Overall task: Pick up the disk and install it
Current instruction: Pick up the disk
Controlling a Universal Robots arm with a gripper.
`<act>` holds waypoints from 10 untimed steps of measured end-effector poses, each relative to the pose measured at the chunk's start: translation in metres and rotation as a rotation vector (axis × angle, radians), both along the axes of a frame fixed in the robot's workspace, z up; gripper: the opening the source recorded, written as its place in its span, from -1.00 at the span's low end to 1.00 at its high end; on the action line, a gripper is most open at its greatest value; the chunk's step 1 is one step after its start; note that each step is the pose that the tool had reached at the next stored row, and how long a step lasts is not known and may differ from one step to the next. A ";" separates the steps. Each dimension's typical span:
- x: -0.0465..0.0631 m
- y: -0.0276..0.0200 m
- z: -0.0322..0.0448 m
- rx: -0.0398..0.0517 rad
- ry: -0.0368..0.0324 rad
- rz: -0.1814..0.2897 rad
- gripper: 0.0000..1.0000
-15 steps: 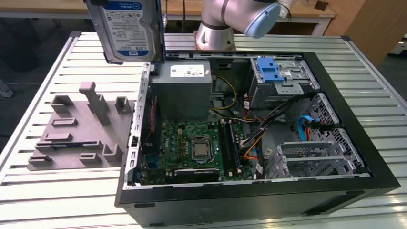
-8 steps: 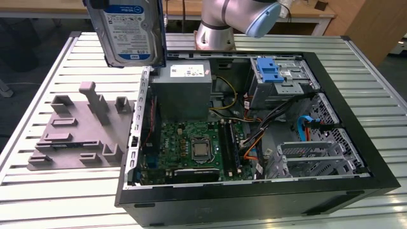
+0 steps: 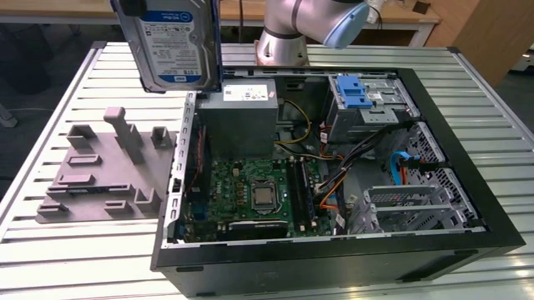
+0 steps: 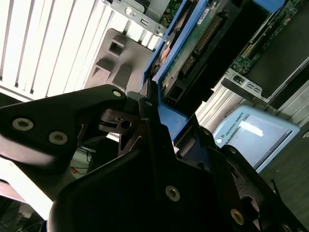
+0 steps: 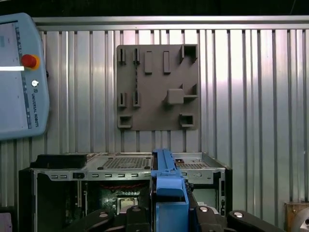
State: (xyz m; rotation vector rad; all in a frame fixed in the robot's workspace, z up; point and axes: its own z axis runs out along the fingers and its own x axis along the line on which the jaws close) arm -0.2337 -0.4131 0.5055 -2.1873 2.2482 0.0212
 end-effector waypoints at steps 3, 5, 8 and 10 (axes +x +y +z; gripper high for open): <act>0.010 -0.0006 -0.0004 -0.0001 0.0001 0.000 -0.27; 0.018 -0.0008 -0.0006 -0.0001 0.0001 0.000 -0.27; 0.027 -0.0012 -0.0009 0.0000 0.0001 0.000 -0.27; 0.033 -0.0015 -0.0011 -0.0001 0.0001 0.000 -0.27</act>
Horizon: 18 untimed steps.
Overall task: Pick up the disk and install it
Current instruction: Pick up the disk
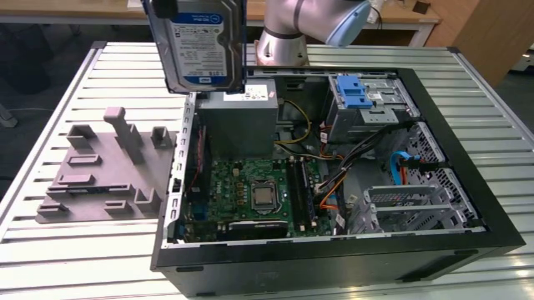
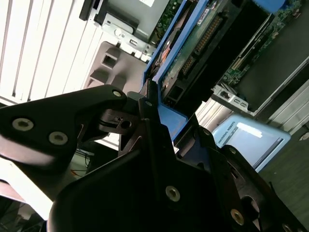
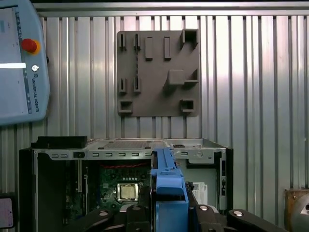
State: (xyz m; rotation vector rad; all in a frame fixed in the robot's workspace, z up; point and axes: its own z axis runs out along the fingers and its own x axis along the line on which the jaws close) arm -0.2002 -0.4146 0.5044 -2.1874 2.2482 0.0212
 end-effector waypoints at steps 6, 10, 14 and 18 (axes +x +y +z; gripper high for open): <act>0.020 -0.0007 -0.0009 0.0001 -0.0001 0.000 -0.27; 0.027 -0.0010 -0.0010 0.0001 -0.0001 0.000 -0.27; 0.028 -0.0010 -0.0010 0.0000 0.0000 0.000 -0.27; 0.028 -0.0017 -0.0010 0.0001 0.0000 0.000 -0.27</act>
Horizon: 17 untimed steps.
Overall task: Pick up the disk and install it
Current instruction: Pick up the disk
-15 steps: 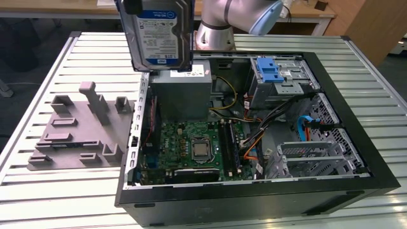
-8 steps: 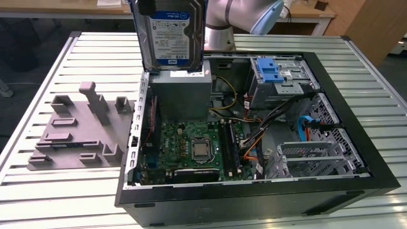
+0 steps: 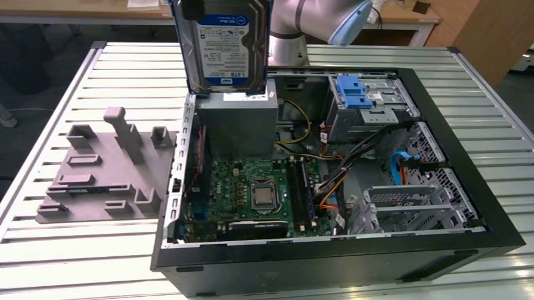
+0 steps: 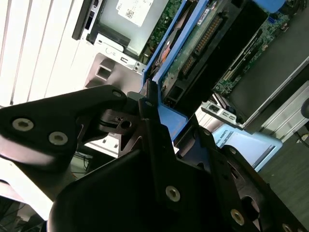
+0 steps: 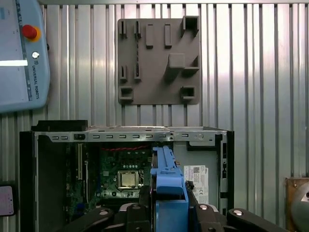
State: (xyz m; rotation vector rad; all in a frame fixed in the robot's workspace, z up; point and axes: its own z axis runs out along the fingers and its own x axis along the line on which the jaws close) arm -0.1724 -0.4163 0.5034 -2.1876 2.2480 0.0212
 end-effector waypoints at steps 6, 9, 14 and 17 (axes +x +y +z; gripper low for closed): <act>0.000 -0.0105 -0.0001 0.0001 -0.0001 0.000 -0.27; 0.003 -0.0160 -0.0002 0.0001 0.0000 0.000 -0.27; 0.021 -0.0211 -0.0005 0.0001 0.0001 0.000 -0.27; 0.034 -0.0221 -0.0012 -0.0002 0.0002 0.000 -0.27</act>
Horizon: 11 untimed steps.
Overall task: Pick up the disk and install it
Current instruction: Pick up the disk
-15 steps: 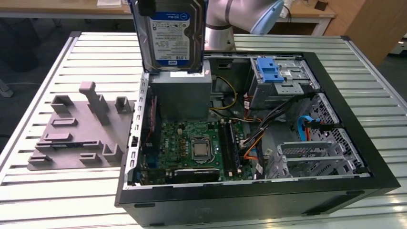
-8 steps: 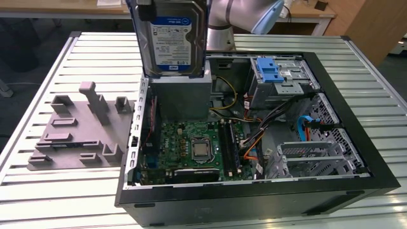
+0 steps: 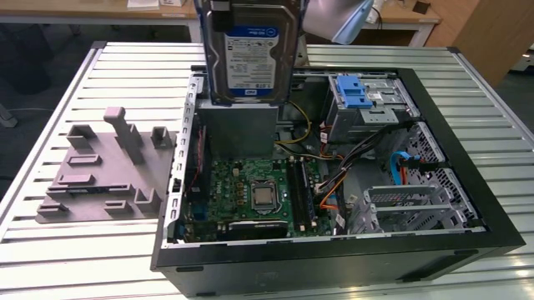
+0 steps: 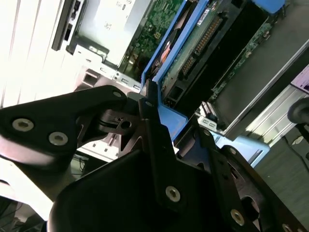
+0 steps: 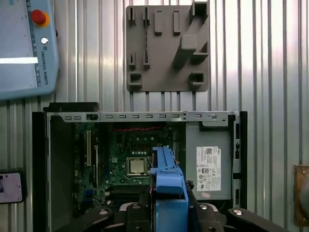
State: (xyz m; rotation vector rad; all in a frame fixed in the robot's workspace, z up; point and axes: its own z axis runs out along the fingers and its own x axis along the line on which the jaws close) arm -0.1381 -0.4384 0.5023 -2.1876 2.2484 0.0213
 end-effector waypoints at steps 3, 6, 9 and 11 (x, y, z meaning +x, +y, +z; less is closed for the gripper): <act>0.014 -0.0002 -0.0013 0.0002 -0.0001 0.000 -0.27; 0.027 -0.0005 -0.0025 0.0001 -0.0001 0.000 -0.27; 0.032 -0.0008 -0.0032 0.0003 -0.0002 0.000 -0.27; 0.032 -0.0008 -0.0032 0.0002 -0.0001 0.000 -0.27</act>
